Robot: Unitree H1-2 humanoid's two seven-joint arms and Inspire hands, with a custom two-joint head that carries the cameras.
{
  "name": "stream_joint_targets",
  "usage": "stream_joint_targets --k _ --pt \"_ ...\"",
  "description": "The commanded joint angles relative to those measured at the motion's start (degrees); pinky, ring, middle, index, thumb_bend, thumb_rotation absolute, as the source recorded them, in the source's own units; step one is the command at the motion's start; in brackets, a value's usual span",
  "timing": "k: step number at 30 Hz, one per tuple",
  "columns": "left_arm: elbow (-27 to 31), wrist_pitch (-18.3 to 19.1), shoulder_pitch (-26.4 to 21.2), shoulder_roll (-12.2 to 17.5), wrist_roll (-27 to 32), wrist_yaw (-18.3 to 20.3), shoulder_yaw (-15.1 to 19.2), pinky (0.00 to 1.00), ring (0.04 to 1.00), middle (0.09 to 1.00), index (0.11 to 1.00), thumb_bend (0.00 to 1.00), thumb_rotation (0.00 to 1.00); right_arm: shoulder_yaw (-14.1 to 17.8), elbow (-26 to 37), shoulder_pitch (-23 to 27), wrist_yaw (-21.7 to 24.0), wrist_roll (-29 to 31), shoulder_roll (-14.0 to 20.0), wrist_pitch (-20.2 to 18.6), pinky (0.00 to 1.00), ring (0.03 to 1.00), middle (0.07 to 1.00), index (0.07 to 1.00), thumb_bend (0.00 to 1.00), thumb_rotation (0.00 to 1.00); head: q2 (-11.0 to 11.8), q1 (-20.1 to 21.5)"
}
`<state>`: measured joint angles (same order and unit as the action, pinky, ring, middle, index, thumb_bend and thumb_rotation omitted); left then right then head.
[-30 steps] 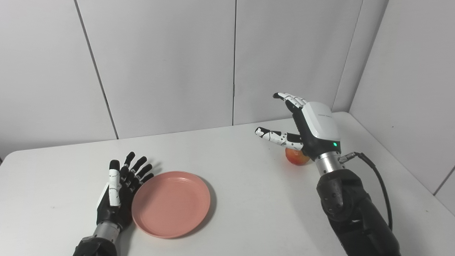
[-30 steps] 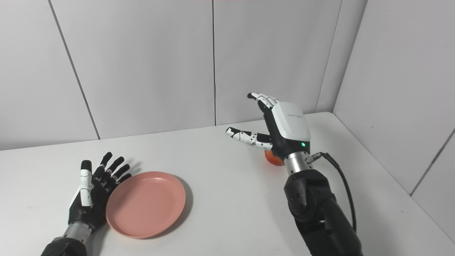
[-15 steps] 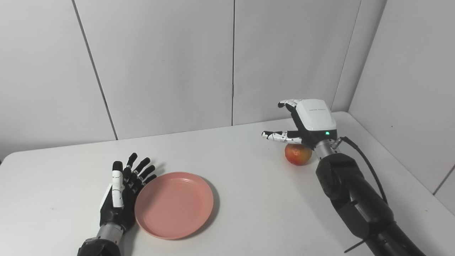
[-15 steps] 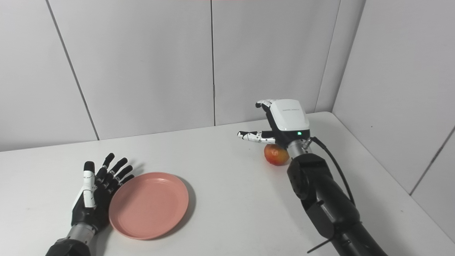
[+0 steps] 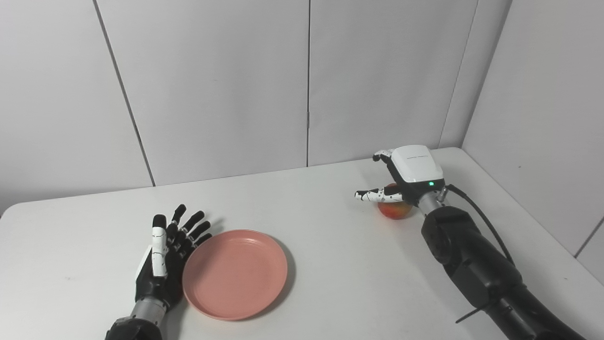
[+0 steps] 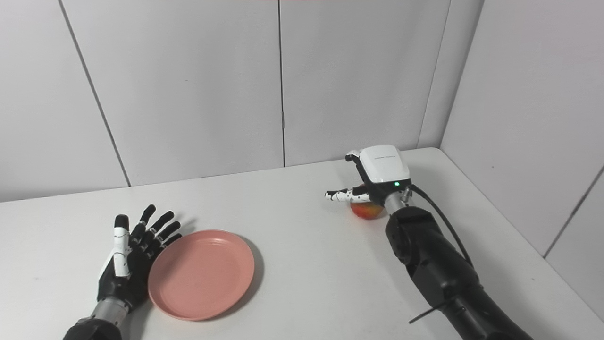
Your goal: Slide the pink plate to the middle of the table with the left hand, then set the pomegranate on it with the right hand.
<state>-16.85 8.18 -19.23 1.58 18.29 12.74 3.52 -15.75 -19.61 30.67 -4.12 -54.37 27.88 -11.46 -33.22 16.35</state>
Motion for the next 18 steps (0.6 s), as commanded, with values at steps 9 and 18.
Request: stream_joint_targets --k 9,18 --pt "0.3 1.9 0.3 0.8 -0.8 -0.1 -0.4 0.85 0.866 0.895 1.000 0.85 0.98 2.6 1.2 -0.2 0.0 3.6 -1.3 -3.6 0.69 0.754 0.766 0.737 0.81 0.83 -0.5 0.1" --pt "1.1 2.6 0.5 0.6 -0.9 -0.8 -0.3 0.84 0.862 0.887 1.000 0.85 0.98 2.6 1.2 -1.7 1.1 4.0 -1.2 -5.3 0.69 0.751 0.773 0.736 0.79 0.81 -0.8 -0.1"
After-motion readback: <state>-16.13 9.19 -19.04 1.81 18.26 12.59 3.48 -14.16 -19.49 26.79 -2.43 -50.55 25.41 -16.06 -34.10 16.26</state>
